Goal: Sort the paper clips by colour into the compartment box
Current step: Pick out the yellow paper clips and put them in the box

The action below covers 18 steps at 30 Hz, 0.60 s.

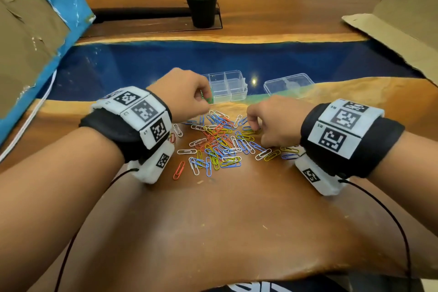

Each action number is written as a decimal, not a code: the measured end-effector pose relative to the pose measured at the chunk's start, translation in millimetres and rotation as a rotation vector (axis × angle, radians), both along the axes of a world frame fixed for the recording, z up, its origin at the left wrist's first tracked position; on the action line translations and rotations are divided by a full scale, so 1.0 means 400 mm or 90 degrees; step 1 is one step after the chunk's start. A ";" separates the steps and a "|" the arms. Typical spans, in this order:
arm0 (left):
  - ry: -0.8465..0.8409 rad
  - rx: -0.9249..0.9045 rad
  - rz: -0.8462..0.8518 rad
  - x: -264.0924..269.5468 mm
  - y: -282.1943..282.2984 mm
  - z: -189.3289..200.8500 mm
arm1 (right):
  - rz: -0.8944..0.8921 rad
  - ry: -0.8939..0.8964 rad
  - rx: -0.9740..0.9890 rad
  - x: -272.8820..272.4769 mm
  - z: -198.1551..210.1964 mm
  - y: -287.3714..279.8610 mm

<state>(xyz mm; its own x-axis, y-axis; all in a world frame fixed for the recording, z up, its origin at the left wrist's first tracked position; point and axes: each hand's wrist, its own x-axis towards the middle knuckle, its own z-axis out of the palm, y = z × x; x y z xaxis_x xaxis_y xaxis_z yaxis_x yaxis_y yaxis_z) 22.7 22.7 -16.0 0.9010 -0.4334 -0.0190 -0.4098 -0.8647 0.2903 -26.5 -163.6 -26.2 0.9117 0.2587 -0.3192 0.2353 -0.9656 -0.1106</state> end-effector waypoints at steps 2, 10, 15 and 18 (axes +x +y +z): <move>-0.042 0.008 0.019 0.029 -0.008 0.008 | 0.007 0.000 -0.001 0.000 -0.003 0.000; -0.033 0.152 0.050 0.079 -0.040 -0.016 | -0.044 0.046 -0.007 -0.007 0.019 -0.031; -0.065 0.119 -0.015 0.048 -0.050 -0.016 | -0.037 0.067 -0.002 -0.006 0.019 -0.023; 0.005 0.107 -0.099 0.011 -0.079 -0.016 | -0.037 0.068 0.000 -0.006 0.023 -0.019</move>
<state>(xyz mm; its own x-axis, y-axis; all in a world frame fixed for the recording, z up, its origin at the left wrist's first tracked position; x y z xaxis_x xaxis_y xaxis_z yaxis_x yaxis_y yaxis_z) 27.0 -8.8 -22.3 0.8232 -0.5571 -0.1093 -0.5401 -0.8278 0.1518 -28.7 -171.1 -17.1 0.8861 0.2070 -0.4148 0.1666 -0.9772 -0.1316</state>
